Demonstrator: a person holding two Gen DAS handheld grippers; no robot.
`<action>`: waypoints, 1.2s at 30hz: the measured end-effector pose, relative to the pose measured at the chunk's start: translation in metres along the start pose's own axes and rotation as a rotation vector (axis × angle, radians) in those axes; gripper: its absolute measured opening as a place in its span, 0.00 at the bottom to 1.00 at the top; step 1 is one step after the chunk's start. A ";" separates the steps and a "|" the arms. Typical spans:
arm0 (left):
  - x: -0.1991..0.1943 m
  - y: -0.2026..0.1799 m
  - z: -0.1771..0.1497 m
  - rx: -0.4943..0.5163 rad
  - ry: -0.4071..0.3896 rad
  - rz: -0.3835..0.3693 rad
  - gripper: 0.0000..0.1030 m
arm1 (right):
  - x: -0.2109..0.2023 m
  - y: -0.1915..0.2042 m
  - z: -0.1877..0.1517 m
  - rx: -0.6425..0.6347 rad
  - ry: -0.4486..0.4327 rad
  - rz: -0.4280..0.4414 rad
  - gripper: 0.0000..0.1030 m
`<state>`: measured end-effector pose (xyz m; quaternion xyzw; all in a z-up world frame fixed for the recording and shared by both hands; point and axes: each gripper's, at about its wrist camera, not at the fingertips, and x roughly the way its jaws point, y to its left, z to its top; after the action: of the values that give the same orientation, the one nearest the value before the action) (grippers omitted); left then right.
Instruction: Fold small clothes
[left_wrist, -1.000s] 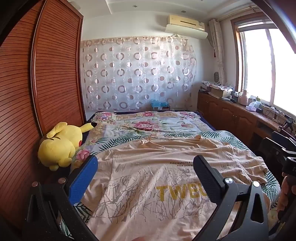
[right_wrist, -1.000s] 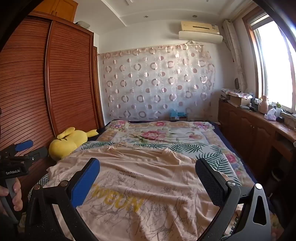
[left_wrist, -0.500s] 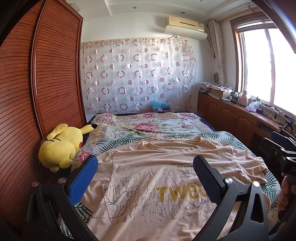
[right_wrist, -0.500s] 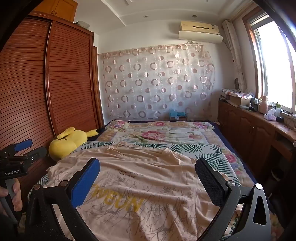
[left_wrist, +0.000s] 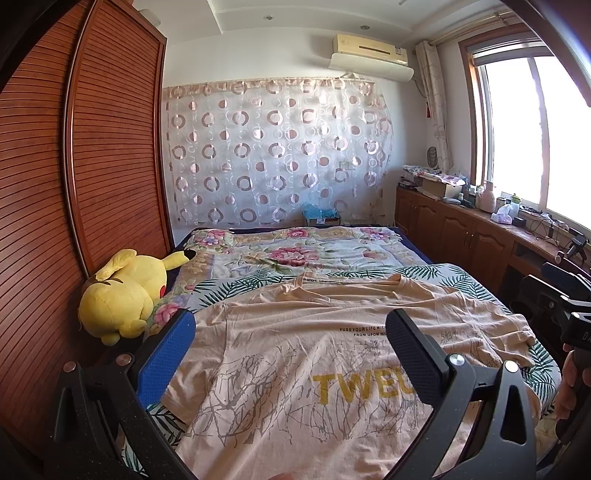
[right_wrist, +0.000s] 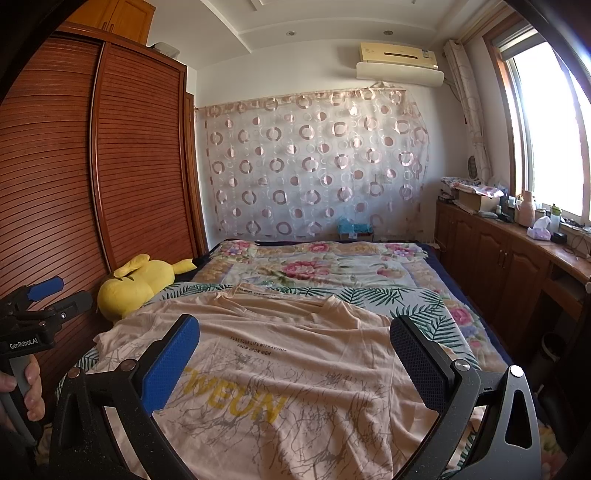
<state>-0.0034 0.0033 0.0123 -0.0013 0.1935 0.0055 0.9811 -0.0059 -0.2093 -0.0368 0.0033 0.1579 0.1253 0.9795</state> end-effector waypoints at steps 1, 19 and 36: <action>0.000 0.000 0.000 0.000 0.000 0.000 1.00 | 0.000 0.000 0.000 -0.001 0.000 -0.001 1.00; -0.007 0.001 0.006 0.003 -0.006 0.003 1.00 | 0.000 0.003 0.000 0.000 -0.001 0.001 1.00; -0.008 -0.001 0.005 0.007 -0.009 0.004 1.00 | 0.000 0.004 0.001 0.001 -0.001 0.002 1.00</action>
<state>-0.0087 0.0023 0.0195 0.0026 0.1892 0.0069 0.9819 -0.0070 -0.2057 -0.0358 0.0040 0.1575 0.1262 0.9794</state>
